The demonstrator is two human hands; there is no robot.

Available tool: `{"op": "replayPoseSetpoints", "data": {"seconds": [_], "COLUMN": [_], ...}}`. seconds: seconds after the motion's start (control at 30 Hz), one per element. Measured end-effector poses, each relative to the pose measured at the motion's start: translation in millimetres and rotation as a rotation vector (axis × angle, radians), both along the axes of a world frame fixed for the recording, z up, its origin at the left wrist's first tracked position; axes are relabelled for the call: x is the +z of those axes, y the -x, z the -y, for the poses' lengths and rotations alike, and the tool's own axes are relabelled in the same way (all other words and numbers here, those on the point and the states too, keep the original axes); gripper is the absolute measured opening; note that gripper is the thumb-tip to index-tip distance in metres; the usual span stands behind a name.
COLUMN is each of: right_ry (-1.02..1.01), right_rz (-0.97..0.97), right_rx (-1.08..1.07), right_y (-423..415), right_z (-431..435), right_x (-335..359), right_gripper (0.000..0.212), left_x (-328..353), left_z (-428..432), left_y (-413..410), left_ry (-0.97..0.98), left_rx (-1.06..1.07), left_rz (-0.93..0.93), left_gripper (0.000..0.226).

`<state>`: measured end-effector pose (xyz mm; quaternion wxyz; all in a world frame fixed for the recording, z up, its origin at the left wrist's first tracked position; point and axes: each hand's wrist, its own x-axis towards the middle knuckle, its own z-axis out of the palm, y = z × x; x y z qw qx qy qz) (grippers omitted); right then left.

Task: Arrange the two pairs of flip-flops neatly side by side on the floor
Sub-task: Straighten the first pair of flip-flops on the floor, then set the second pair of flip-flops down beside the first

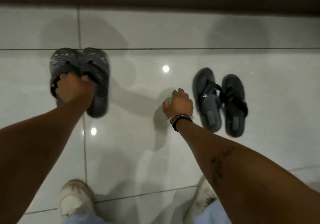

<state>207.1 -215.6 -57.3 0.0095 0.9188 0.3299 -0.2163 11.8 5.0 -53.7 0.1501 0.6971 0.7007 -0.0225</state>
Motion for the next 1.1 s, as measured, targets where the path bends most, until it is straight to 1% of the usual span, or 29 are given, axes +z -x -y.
{"op": "replayPoseSetpoints", "data": {"seconds": [0.07,0.17,0.23,0.27,0.33,0.4,0.43,0.5,0.6,0.73,0.83,0.97,1.03,1.1], "right_ry": [-0.011,0.058,0.151,0.181,0.184,0.145,0.123,0.059,-0.027,-0.042,-0.057,-0.090,-0.131,-0.154], "right_rz": [0.099,0.152,0.132,0.109,0.034,-0.047,-0.074,-0.065,-0.005,0.009,0.011,0.004,0.004,0.014], "right_rx": [-0.125,-0.461,-0.655,-0.738,-0.861,-0.844,-0.789,-0.677,-0.629,-0.579,-0.567,-0.530,-0.544,-0.552], "right_y": [-29,-74,-99,-110,-128,-136,-138,-139,-142,-150,-151,-158,-170,-190], "right_z": [32,84,110,120,131,131,128,118,101,93,94,99,95,84], "right_x": [8,12,7,4,-6,-16,-22,-34,-42,-45,-43,-35,-30,-25], "right_gripper": [0.045,0.071,0.085,0.089,0.087,0.078,0.074,0.063,0.050,0.029,0.025,0.028,0.031,0.034], "left_x": [3,2,-8,-14,-29,-43,-49,-57,-59,-52,-47,-47,-47,-46], "left_z": [23,69,96,109,133,152,159,172,180,177,175,174,173,173], "left_y": [-26,-78,-112,-128,-156,-175,-181,-188,-192,-197,-201,-203,-202,-200], "left_ry": [-0.039,0.056,0.152,0.191,0.269,0.376,0.439,0.541,0.553,0.566,0.579,0.564,0.560,0.557], "left_rx": [-0.150,-0.453,-0.609,-0.649,-0.678,-0.668,-0.659,-0.631,-0.618,-0.640,-0.637,-0.673,-0.708,-0.749], "left_rz": [-0.018,0.075,0.048,0.028,-0.006,-0.056,-0.086,-0.139,-0.201,-0.236,-0.227,-0.256,-0.289,-0.333], "left_gripper": [0.048,0.053,0.063,0.068,0.075,0.082,0.088,0.102,0.111,0.114,0.114,0.117,0.126,0.139]}}
